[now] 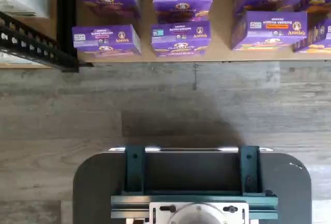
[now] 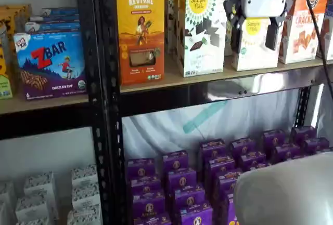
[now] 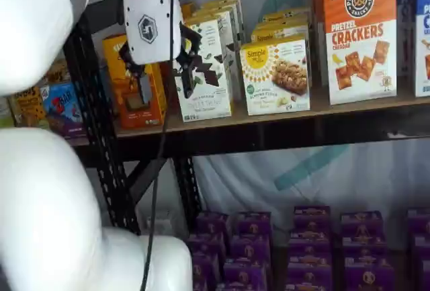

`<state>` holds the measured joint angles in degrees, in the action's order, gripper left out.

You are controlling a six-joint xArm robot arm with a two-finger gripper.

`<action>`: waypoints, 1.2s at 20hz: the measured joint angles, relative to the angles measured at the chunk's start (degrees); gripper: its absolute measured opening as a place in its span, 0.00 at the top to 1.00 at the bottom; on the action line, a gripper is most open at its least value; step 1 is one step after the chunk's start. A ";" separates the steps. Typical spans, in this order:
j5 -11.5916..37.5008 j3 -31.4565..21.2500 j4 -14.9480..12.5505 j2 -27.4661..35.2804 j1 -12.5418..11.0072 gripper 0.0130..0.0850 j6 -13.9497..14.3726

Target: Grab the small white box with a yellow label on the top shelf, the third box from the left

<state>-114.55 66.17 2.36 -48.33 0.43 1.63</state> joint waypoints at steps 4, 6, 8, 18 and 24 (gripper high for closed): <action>1.12 -0.59 1.65 -0.61 -1.57 0.00 -0.89; 2.15 -1.00 1.25 -0.94 -1.49 0.00 -1.01; 4.32 -1.81 -0.34 -1.47 -0.92 0.00 -1.12; 19.01 -1.78 -0.07 4.49 -15.26 0.00 -15.11; 23.32 1.62 1.77 10.32 -21.02 0.00 -20.76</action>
<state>-91.22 67.80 4.13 -38.01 -20.59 -19.13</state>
